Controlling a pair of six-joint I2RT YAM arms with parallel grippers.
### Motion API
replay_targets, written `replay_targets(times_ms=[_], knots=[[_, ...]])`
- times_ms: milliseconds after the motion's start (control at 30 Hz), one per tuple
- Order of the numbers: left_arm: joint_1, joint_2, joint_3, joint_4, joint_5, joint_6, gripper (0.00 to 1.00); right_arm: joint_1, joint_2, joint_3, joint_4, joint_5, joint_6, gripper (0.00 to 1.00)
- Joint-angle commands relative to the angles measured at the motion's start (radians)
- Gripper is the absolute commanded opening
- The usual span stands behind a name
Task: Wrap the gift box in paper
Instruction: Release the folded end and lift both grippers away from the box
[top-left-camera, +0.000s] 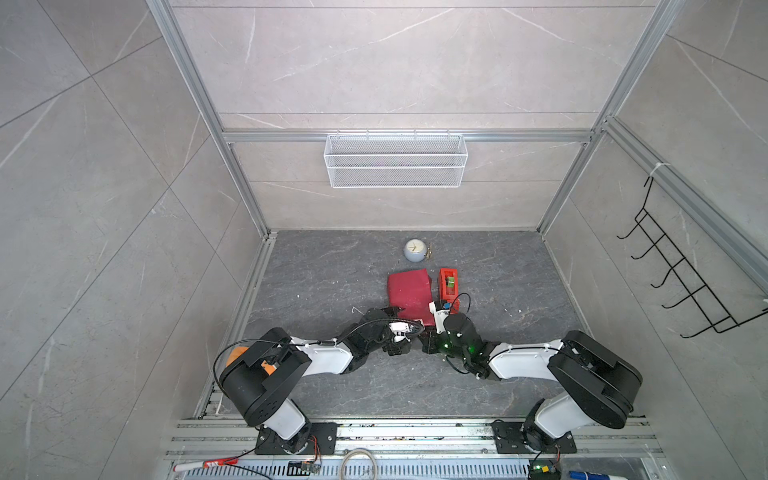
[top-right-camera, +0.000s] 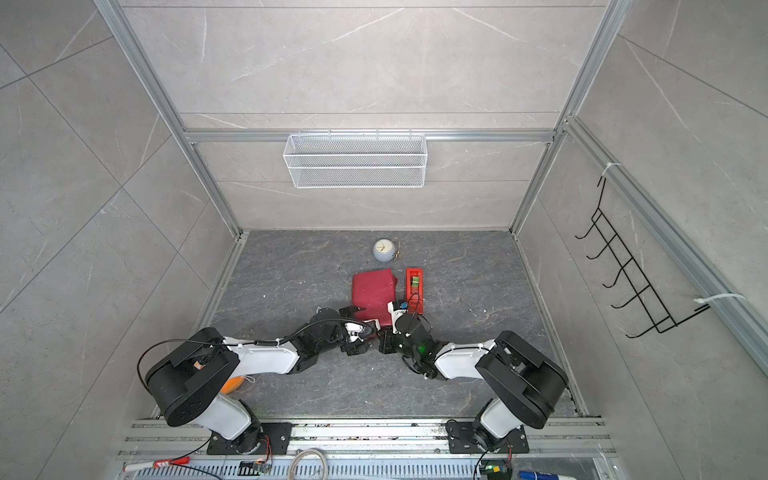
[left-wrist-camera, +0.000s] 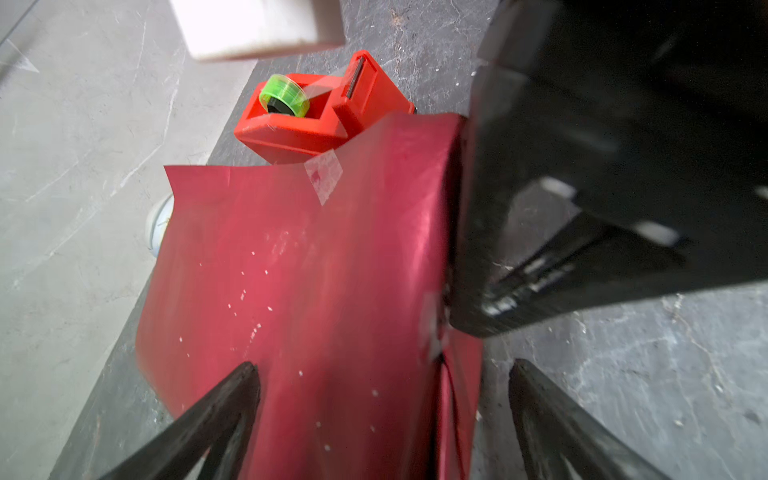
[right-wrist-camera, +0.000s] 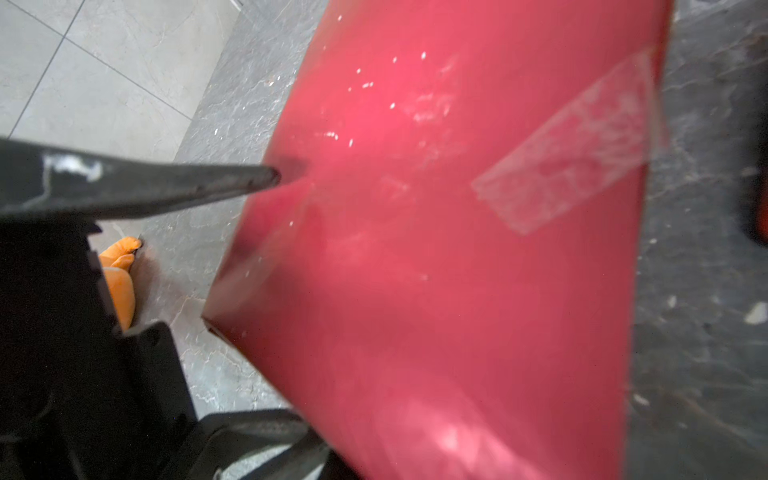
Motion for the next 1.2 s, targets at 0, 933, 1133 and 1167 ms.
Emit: replay_targets(times_ms=[0, 933, 1133, 1167], knots=[[0.013, -0.058, -0.012, 0.047, 0.014, -0.042, 0.95, 0.005, 0.019, 0.013, 0.036, 0.036, 0.021, 0.07], [0.044, -0.349, -0.176, 0.090, -0.126, -0.542, 0.95, 0.018, -0.058, -0.020, 0.017, -0.023, -0.041, 0.11], [0.045, -0.379, -0.122, 0.006, -0.154, -0.709, 0.95, 0.019, -0.034, -0.057, 0.032, -0.010, -0.063, 0.11], [0.045, -0.384, -0.107, -0.021, -0.168, -0.737, 0.95, 0.018, -0.029, -0.052, 0.030, -0.003, -0.068, 0.11]])
